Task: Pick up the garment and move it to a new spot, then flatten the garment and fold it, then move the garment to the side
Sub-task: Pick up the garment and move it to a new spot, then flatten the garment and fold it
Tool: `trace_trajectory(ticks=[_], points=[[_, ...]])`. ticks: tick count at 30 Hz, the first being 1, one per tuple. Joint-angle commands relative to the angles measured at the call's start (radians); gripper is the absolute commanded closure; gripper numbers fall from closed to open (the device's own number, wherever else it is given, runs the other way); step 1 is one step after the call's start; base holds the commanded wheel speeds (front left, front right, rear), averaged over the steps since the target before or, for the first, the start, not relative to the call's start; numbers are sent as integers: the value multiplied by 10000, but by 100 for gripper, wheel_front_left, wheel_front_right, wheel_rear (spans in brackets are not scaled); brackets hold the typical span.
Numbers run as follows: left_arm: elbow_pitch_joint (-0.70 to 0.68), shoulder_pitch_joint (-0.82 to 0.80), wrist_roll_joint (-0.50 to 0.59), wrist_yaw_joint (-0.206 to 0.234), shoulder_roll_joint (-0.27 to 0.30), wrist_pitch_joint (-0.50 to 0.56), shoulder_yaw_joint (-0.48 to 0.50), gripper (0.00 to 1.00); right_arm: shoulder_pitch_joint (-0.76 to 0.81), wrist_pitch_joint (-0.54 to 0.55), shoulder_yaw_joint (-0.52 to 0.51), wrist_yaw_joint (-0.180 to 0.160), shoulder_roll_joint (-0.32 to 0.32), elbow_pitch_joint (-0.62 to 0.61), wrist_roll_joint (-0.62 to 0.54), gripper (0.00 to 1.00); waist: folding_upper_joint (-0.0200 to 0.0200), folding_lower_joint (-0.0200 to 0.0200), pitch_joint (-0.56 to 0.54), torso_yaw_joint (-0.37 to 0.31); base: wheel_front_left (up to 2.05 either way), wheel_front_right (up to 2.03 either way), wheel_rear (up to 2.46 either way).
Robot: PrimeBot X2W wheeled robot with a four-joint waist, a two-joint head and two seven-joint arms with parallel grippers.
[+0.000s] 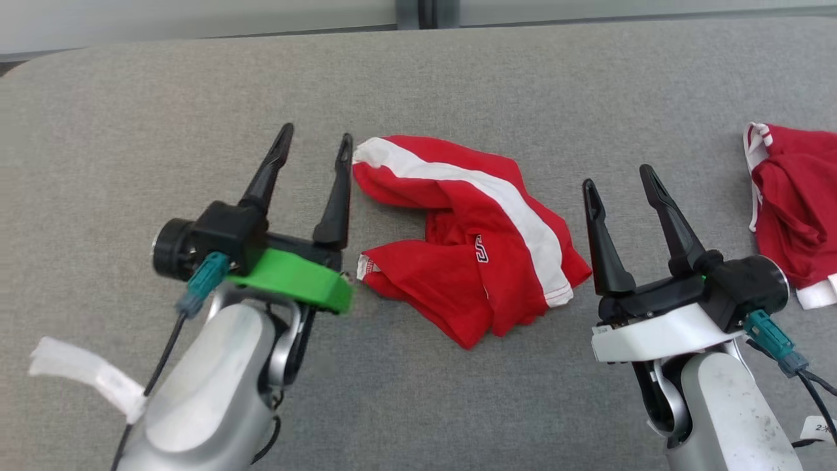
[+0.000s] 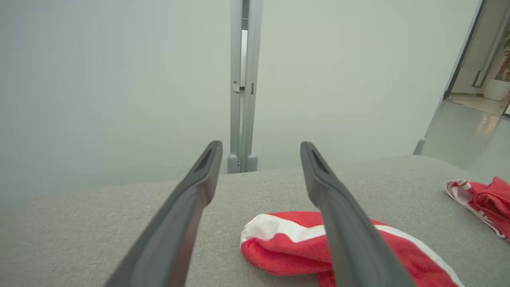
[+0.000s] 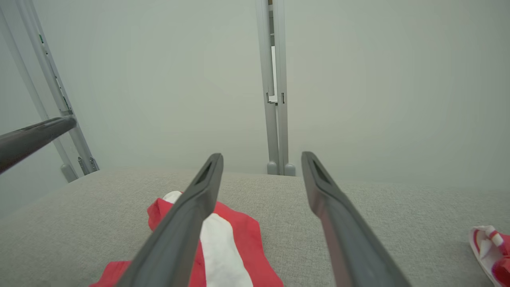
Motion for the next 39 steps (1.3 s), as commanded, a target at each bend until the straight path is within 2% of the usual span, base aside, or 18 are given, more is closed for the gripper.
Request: trace_trajectory(ticks=[1,5,8,12,19,29,39], points=[[-287,501,323,-210,244,4,330,0,194,-30,-45,-17,-24,68,-33,0,0,0,-486,490,0,0,0],[-1039,1606,877,-805,664,4,1277,0,433,-30,-148,-17,-27,190,70,0,0,0,-723,675,0,0,0],[-1432,2490,1218,-1138,623,2,1922,0,621,-30,-229,-17,-26,254,128,0,0,0,-869,726,0,0,0],[-1815,3553,1824,-1684,341,3,2464,0,896,-30,-296,-17,-26,346,280,0,0,0,-1040,725,0,0,0],[-1936,4663,2396,-2250,-775,3,3524,0,1324,-30,-437,-17,-25,422,411,0,0,0,-1269,709,0,0,0],[-1831,4766,2827,-2556,-1264,1,4100,0,1413,-31,-442,-17,-24,645,460,0,0,0,-1307,720,0,0,0],[-1694,4377,2798,-2577,-1372,2,3715,0,681,-27,-95,-17,-27,3123,503,0,0,0,-811,1153,0,0,0]])
